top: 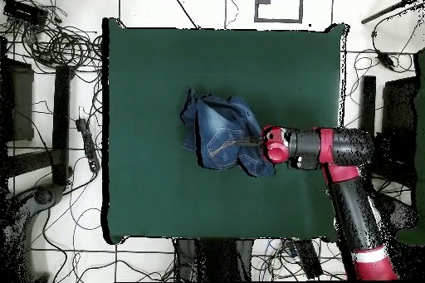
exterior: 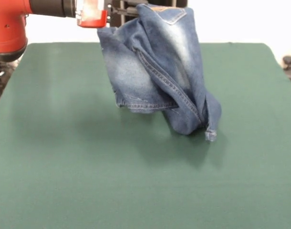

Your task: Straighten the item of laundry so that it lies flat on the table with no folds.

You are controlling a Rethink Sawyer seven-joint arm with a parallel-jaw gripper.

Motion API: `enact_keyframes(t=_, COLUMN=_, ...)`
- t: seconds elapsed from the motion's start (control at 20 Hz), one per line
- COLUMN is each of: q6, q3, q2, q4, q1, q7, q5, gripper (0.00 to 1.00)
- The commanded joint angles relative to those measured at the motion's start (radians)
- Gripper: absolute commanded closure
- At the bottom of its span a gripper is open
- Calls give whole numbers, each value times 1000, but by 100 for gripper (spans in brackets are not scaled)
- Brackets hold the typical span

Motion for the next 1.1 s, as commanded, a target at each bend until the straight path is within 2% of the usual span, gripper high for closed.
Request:
enact_keyframes(t=0.05, q6=126, q3=-1, q2=69, q4=-85, q1=57, q7=-264, q5=93, gripper=100)
enact_keyframes(t=0.6, q6=89, q3=-22, q2=102, q4=-18, q1=14, q7=-307, q5=41, gripper=100)
enact_keyframes(t=1.1, q6=83, q3=-57, q2=159, q4=33, q1=-32, q7=-281, q5=33, gripper=100)
